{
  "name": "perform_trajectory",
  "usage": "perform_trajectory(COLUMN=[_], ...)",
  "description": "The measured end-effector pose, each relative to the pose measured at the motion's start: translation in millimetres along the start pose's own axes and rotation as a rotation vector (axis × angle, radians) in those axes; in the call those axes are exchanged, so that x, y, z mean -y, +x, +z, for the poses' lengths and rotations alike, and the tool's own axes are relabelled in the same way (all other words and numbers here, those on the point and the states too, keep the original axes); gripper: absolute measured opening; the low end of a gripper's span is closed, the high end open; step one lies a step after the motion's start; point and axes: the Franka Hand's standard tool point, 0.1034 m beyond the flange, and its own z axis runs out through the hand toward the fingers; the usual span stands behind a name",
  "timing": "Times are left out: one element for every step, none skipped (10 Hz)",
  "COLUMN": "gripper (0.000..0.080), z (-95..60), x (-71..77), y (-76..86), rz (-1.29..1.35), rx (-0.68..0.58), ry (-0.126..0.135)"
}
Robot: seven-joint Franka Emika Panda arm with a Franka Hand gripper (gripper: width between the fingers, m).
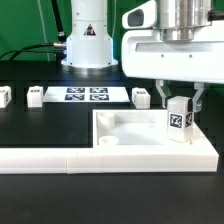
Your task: Assemble square table
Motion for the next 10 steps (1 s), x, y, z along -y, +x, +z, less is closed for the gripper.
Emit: perform_trajectory(gripper=[0.0292,0.0292,0.0292,0.0292,0.0292,0.0350,0.0350,0.0548,0.0619,0.0640], z=[0.3,0.4,0.6,0.7,0.7,0.8,0.8,0.8,0.9,1.0], x=[0.1,0.1,0.5,0.5,0.6,0.9,0.9,1.2,1.7,1.8], y=[-0.2,-0.4,-1.1,-1.2,-1.3,-2.0,-2.2,-2.6,-3.6,-3.9], rz=[0.104,0.201,0.265,0.286,0.329,0.332,0.282,0.223,0.144,0.004], rx=[0.003,0.008,0.012,0.012,0.015,0.017,0.018,0.018,0.019,0.019], ry=[0.002,0.003,-0.004,-0.004,-0.003,-0.002,-0.002,-0.001,0.001,0.002])
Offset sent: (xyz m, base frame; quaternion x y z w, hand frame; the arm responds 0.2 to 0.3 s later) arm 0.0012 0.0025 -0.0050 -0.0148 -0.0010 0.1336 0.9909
